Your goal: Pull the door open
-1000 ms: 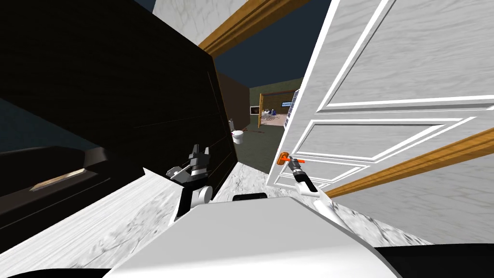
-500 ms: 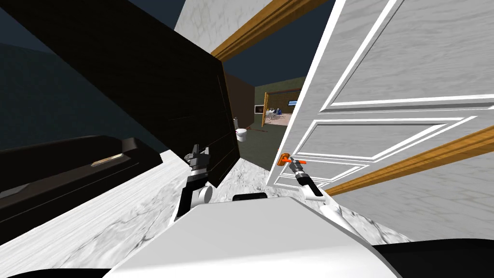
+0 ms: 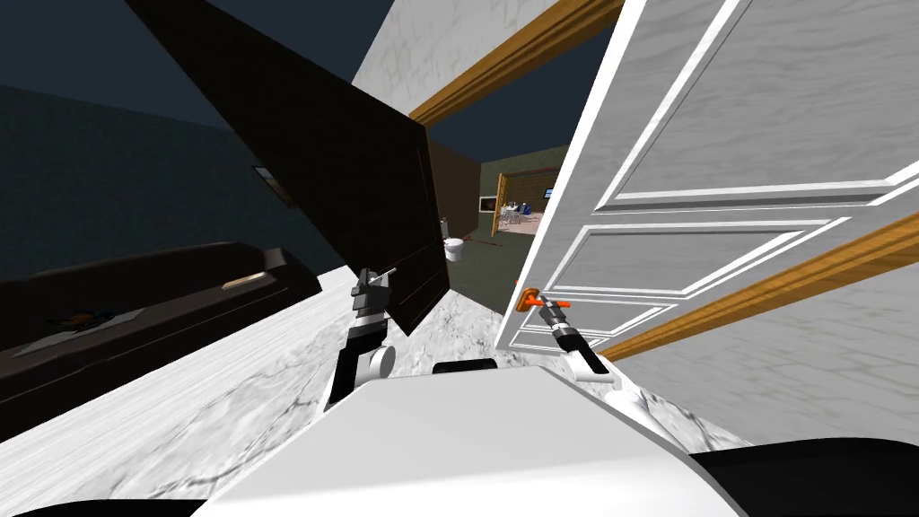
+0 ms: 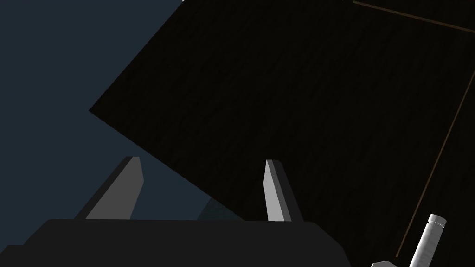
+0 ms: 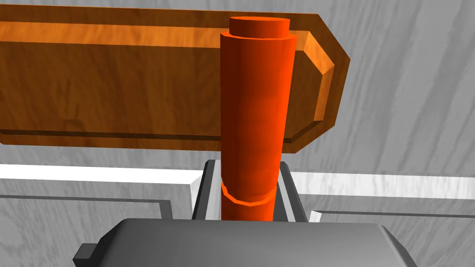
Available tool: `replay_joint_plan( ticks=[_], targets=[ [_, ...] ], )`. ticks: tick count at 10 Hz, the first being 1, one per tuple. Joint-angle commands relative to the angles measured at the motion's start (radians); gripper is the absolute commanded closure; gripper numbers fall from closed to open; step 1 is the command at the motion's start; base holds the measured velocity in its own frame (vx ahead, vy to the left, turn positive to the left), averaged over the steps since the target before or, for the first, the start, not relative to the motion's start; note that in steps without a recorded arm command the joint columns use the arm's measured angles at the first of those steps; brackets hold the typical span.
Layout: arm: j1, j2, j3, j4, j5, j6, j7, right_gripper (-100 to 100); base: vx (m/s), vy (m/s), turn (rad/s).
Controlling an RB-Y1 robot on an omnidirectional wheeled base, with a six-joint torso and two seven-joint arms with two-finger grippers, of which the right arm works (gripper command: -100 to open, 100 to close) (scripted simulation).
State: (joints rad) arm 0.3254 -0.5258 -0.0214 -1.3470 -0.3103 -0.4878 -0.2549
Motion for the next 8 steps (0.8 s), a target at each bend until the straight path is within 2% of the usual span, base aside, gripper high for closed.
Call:
replay_joint_plan(
  ticks=[1, 5, 7, 8],
  targets=[
    [0.014, -0.013, 0.008, -0.006, -0.002, -0.017, -0.010, 100, -0.234, -0.057, 0.178],
    [0.065, -0.067, 0.038, -0.018, -0.009, -0.080, -0.047, 100, -0.243, -0.055, 0.154],
    [0.084, -0.088, 0.050, -0.022, -0.012, -0.104, -0.061, 100, -0.245, -0.059, 0.128],
    [0.077, -0.081, 0.049, -0.022, -0.010, -0.094, -0.057, 100, -0.104, -0.013, 0.026]
  ],
)
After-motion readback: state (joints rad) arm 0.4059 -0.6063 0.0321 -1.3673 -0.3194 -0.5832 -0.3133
